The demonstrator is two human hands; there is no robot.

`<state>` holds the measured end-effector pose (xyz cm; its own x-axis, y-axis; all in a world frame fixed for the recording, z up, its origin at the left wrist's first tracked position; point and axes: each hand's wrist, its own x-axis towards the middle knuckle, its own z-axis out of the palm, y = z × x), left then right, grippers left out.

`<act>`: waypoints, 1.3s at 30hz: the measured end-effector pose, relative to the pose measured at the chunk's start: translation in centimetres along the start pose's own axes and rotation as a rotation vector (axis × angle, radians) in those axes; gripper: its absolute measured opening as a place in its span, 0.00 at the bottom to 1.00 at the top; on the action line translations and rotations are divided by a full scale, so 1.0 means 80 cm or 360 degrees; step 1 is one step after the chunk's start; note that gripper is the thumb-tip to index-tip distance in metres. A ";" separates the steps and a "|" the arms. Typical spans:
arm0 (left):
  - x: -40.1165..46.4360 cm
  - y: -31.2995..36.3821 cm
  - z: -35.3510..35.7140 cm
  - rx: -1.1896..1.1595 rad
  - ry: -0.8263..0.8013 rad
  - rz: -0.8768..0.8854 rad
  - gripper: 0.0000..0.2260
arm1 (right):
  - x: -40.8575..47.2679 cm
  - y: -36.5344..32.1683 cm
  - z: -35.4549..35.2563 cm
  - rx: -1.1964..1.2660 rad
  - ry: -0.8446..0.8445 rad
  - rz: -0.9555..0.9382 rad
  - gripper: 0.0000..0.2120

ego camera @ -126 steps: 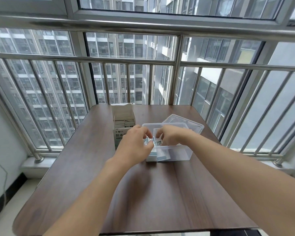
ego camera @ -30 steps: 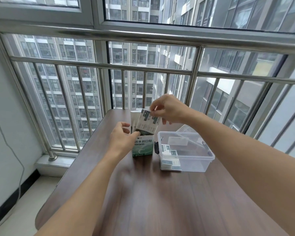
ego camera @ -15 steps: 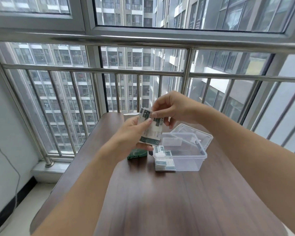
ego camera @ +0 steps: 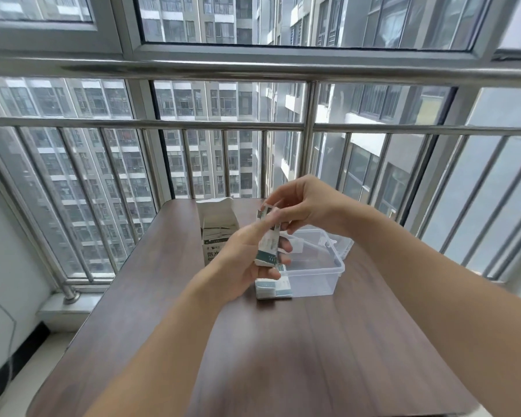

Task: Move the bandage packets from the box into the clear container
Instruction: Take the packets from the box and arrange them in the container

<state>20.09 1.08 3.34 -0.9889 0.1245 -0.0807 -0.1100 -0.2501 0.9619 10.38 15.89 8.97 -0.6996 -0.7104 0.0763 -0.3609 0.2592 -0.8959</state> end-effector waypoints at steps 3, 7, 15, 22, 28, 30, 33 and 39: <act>0.004 -0.001 0.008 0.0019 0.0086 0.0022 0.05 | 0.001 -0.005 0.007 -0.0192 0.0138 -0.0047 0.13; 0.016 -0.002 0.013 0.0206 0.0274 0.0107 0.03 | 0.003 -0.015 0.022 -0.0655 0.0228 -0.0139 0.18; 0.046 0.003 0.028 0.0650 0.0739 0.0329 0.05 | 0.002 -0.011 0.054 -0.0941 0.0618 -0.0295 0.07; 0.052 0.006 0.020 0.0578 0.0613 0.0370 0.14 | 0.003 -0.007 0.025 -0.0725 0.0366 -0.0176 0.11; 0.058 0.004 0.010 0.0494 0.0439 0.0301 0.17 | 0.006 0.020 -0.005 0.0094 0.0245 0.0027 0.08; 0.060 0.001 0.012 0.0538 0.0437 0.0313 0.17 | 0.005 0.031 -0.006 0.0246 0.0198 0.0070 0.08; 0.061 -0.003 0.013 0.0695 0.0438 0.0358 0.18 | 0.001 0.034 0.000 0.0228 0.0119 0.0114 0.10; 0.060 -0.009 0.015 0.0755 0.0469 0.0385 0.20 | 0.003 0.035 0.011 0.0284 0.0128 0.0146 0.09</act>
<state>15.53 2.99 2.60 -0.9738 -0.1702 0.1509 0.1105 0.2257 0.9679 9.73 15.90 6.12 -0.7742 -0.6327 0.0190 -0.1835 0.1956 -0.9633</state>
